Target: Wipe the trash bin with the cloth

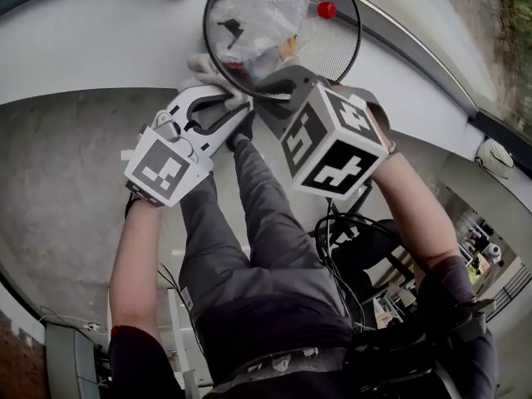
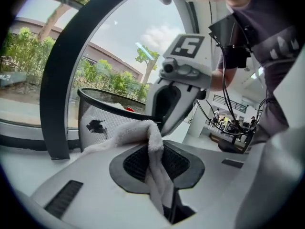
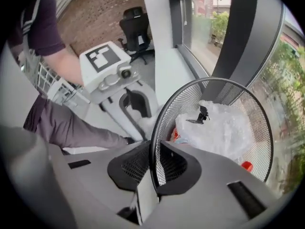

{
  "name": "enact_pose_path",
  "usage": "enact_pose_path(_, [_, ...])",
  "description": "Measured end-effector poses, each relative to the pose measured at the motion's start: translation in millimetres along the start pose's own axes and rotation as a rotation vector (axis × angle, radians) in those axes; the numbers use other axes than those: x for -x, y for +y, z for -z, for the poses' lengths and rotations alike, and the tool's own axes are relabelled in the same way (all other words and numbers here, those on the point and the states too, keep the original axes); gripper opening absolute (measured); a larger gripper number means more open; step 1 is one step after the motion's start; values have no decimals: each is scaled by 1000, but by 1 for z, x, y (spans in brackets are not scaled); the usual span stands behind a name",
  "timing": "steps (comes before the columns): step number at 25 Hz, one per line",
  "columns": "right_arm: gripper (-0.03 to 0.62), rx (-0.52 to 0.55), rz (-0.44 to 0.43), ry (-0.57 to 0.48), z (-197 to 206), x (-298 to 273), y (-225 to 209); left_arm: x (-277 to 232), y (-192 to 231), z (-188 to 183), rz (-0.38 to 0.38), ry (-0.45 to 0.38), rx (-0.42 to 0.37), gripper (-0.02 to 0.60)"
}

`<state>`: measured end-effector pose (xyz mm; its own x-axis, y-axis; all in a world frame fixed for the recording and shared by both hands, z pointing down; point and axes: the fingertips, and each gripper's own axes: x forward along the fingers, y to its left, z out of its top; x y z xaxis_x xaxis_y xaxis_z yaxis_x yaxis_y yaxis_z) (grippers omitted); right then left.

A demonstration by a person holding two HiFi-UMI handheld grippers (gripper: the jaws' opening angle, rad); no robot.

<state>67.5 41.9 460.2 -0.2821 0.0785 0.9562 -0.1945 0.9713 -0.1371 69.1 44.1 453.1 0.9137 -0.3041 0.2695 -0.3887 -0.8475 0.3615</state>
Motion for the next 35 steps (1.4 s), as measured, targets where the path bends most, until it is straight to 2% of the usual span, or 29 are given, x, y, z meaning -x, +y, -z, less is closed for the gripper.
enact_pose_path(3, [44,-105,-41,-5,-10,-7,0,-3,-5,7,0,-23,55,54])
enact_pose_path(5, [45,-162,-78,-30,-16,-4,-1,2,-1,6,-20,-20,63,54])
enact_pose_path(8, [46,-247,-159,-176,-31,25,0,4,0,6,-31,22,18,54])
enact_pose_path(10, [62,-248,-199,-253,-38,51,0,6,2,8,-39,45,6,54])
enact_pose_path(12, [63,-172,-193,-222,-33,69,-1,14,10,6,-59,53,0,54])
enact_pose_path(16, [106,130,-62,9,16,69,-5,28,29,-9,-125,35,-4,54])
enact_pose_path(19, [123,341,18,161,52,50,-6,19,30,-11,-125,38,-10,54])
enact_pose_path(22, [121,411,38,275,68,21,-12,15,36,-6,-105,30,8,54])
enact_pose_path(23, [99,402,28,291,69,14,-12,16,38,-3,-102,30,19,54])
enact_pose_path(24, [51,385,22,290,66,9,-14,18,42,-1,-104,29,28,54])
enact_pose_path(26, [49,364,11,260,51,6,-19,25,48,1,-122,32,28,54])
enact_pose_path(28, [49,338,-1,225,39,8,-15,21,36,3,-110,45,6,54])
enact_pose_path(32, [49,166,6,167,23,10,-6,3,3,4,-33,54,8,54])
enact_pose_path(35, [49,39,26,131,2,4,-8,-8,-7,5,-14,41,28,54])
